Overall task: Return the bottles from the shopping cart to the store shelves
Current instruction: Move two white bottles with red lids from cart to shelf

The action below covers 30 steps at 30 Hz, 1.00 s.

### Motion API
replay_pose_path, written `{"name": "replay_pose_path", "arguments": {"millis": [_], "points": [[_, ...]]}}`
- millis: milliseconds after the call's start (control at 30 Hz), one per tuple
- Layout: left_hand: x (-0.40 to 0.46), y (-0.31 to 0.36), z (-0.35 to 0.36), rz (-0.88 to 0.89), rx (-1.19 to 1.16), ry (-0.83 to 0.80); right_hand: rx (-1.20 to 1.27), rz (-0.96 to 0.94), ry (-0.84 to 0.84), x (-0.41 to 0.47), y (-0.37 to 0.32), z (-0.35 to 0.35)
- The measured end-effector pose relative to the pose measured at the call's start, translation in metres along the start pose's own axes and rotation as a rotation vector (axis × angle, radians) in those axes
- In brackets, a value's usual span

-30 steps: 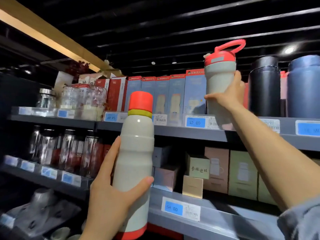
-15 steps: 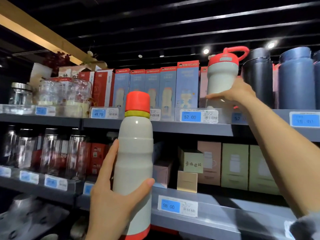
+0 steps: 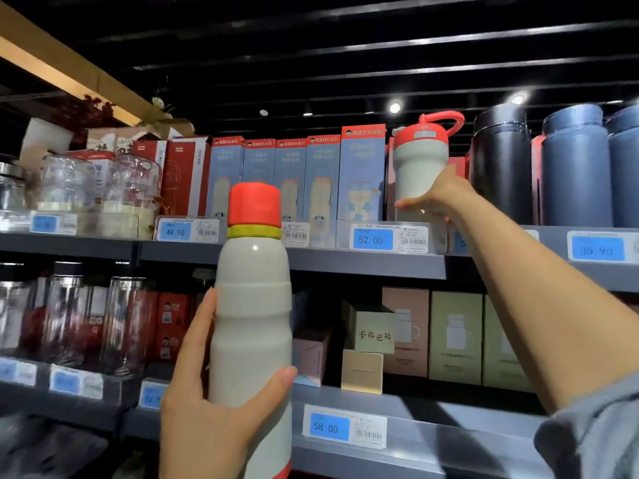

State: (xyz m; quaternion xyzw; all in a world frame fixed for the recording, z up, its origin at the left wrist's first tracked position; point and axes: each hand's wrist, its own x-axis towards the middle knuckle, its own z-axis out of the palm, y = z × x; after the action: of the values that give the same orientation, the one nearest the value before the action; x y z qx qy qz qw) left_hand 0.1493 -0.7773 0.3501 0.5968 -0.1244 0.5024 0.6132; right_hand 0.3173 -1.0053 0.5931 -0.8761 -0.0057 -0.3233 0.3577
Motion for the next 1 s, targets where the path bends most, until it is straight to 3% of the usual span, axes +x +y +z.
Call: {"name": "replay_pose_path", "arguments": {"millis": [367, 633, 833, 900, 1000], "points": [[-0.002, 0.005, -0.005, -0.055, -0.050, -0.028, -0.060, -0.038, 0.097, -0.003, 0.001, 0.005], [-0.001, 0.011, -0.014, -0.018, -0.009, -0.045, -0.043, 0.003, 0.056, 0.000, 0.003, 0.000], [-0.001, 0.011, -0.024, 0.025, 0.012, -0.030, -0.138, -0.061, 0.143, -0.012, 0.005, 0.005], [0.001, 0.012, -0.026, 0.028, 0.012, -0.023, -0.171, -0.160, 0.252, -0.029, 0.001, 0.000], [0.006, 0.014, -0.024, 0.053, 0.007, -0.004, -0.125, -0.571, 0.394, -0.085, -0.010, 0.003]]}}
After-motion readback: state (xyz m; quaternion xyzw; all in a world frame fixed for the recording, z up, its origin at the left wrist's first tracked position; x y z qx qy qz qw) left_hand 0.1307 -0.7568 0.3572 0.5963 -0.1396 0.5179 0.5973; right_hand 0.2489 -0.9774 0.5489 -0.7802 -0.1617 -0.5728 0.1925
